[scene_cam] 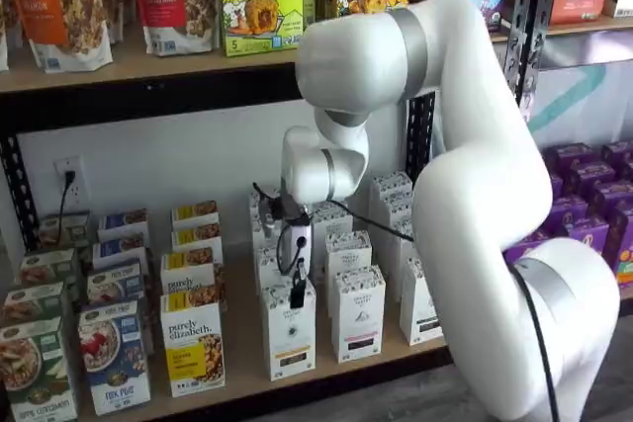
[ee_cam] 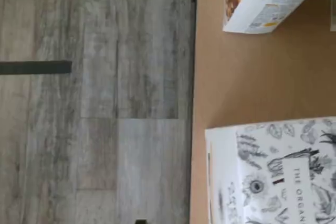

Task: Pick up the white box with a yellow strip in the middle, on the bottom shelf, the fourth box from the left

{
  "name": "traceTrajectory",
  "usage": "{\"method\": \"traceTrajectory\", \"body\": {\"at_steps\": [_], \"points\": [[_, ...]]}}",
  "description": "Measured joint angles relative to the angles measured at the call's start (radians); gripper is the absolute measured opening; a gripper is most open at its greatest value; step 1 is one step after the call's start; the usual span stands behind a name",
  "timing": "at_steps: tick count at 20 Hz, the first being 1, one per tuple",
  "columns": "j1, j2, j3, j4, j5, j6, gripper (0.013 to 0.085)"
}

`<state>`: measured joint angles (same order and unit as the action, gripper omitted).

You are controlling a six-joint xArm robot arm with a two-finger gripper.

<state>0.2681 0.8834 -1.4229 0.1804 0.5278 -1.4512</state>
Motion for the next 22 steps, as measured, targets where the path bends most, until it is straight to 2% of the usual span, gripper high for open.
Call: {"method": "traceTrajectory", "body": {"at_steps": [11, 16, 22], "points": [[0.007, 0.132, -0.149, -0.030, -0.011, 0.034, 0.0850], [0.001, 0.177, -0.190, -0.076, -0.028, 0.067, 0.0850], [-0.016, 0.201, -0.214, -0.078, -0.023, 0.052, 0.0850]]}}
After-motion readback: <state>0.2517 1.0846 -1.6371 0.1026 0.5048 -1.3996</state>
